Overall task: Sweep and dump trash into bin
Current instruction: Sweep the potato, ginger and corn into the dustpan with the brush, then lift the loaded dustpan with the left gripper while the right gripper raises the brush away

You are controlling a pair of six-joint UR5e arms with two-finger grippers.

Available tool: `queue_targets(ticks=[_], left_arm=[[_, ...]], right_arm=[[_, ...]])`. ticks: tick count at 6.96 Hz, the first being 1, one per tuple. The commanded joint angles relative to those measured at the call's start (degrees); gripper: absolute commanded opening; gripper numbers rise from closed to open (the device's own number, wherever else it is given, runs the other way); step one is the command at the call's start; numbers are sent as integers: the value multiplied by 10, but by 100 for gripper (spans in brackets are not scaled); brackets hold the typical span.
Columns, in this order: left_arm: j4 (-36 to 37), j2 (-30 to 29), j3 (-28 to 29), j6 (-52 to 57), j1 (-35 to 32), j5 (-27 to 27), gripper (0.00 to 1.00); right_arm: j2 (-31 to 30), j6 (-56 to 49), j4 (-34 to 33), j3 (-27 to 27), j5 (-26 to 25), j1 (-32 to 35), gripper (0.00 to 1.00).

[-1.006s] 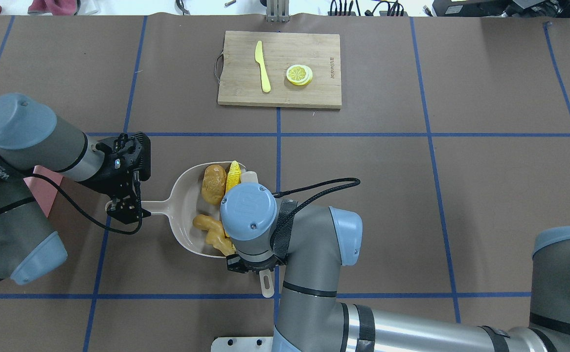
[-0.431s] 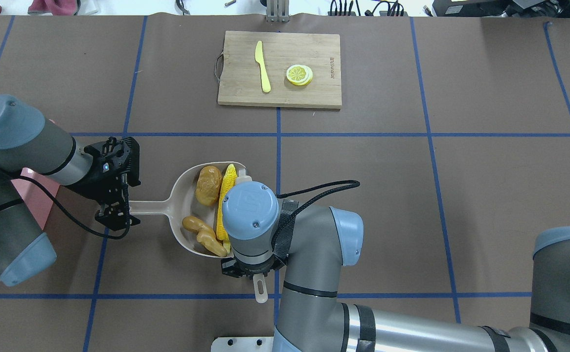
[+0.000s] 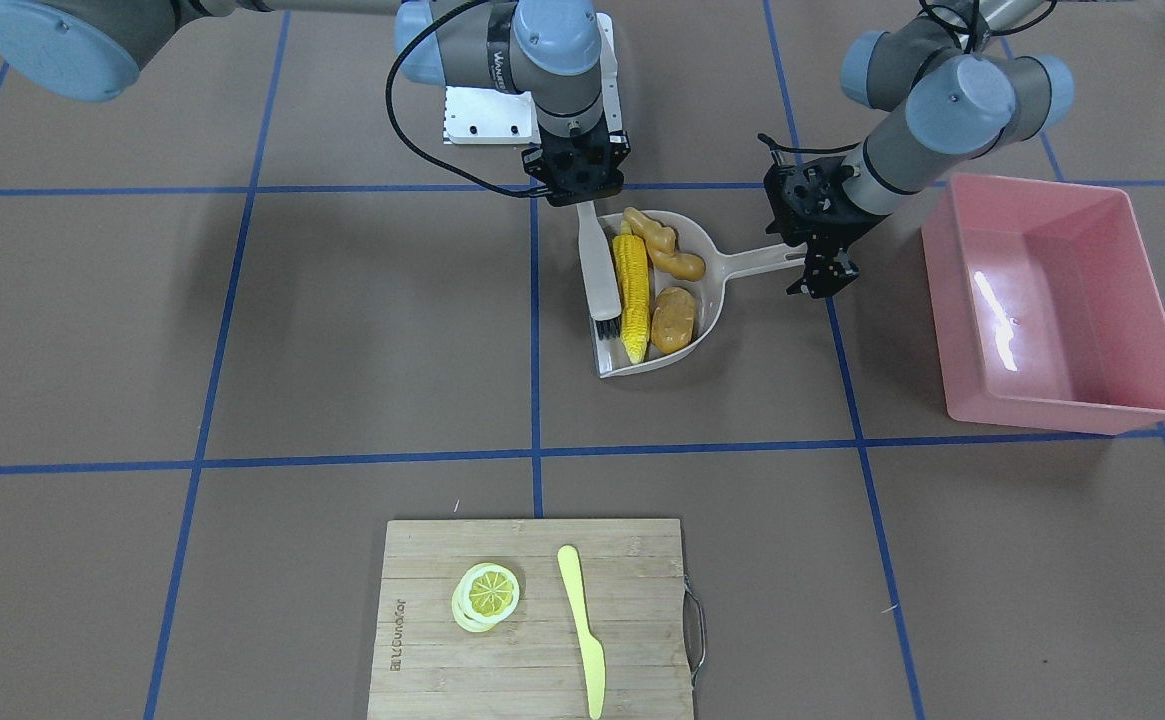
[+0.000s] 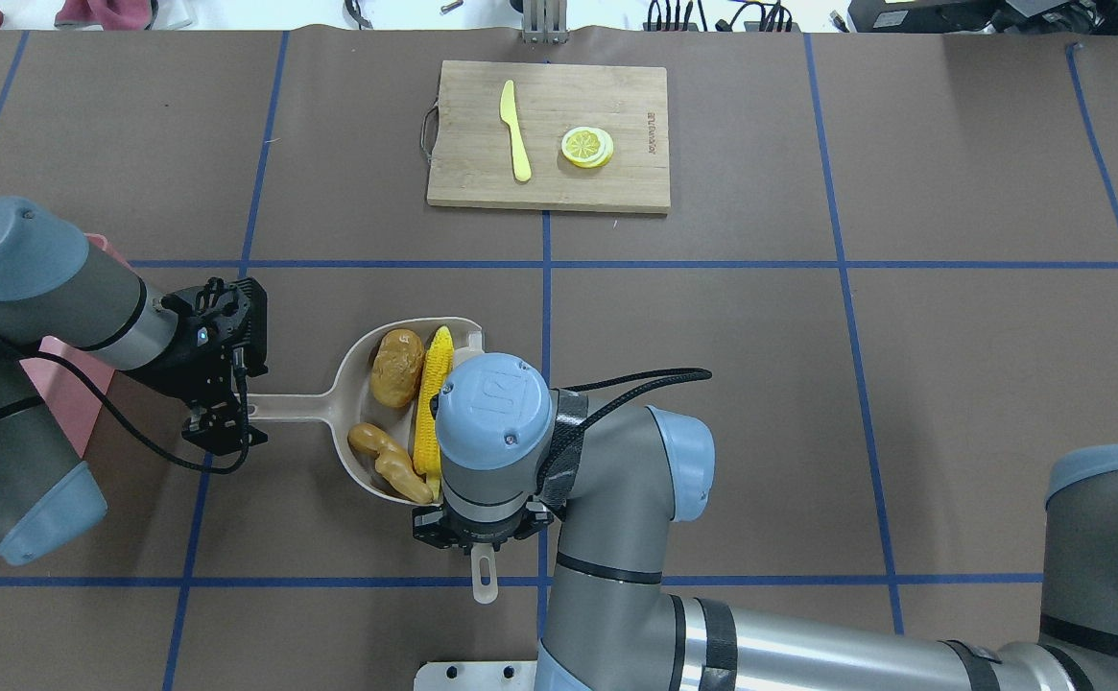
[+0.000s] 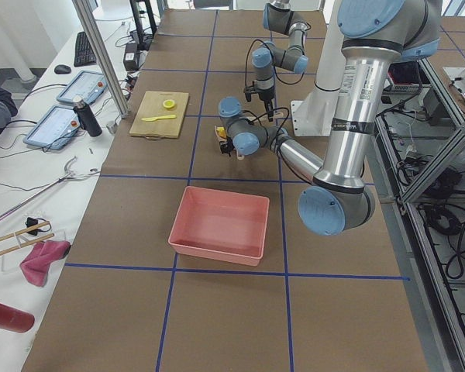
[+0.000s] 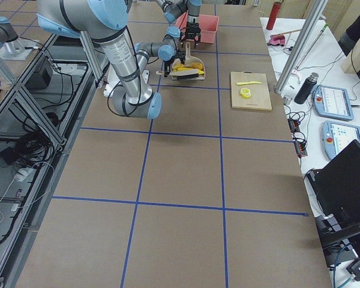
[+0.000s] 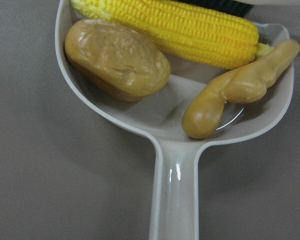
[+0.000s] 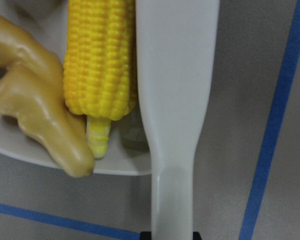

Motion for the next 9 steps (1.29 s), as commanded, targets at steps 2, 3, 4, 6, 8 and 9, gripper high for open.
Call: queue_targets(ticks=[2,3,4,6,8,9], left_arm=[[-2,0,1,0,3,15,40],[-2,0,2,0,3,15,25],[-2,0,4,1,3,15,19],[-2,0,3,3,3,15,19],[-20,0,6,2,3,15,15],[-34,0,6,0,3,14,7]], right_arm=[[-15,51,63,17,6,6,0],[-29,68,90,29,11,9,0],[-46,81,94,55,18,10,0],[-84,134,180,83,18,17,0],[-124,138,185,134,19,19,0],[-139,149,186,165,23,32,0]])
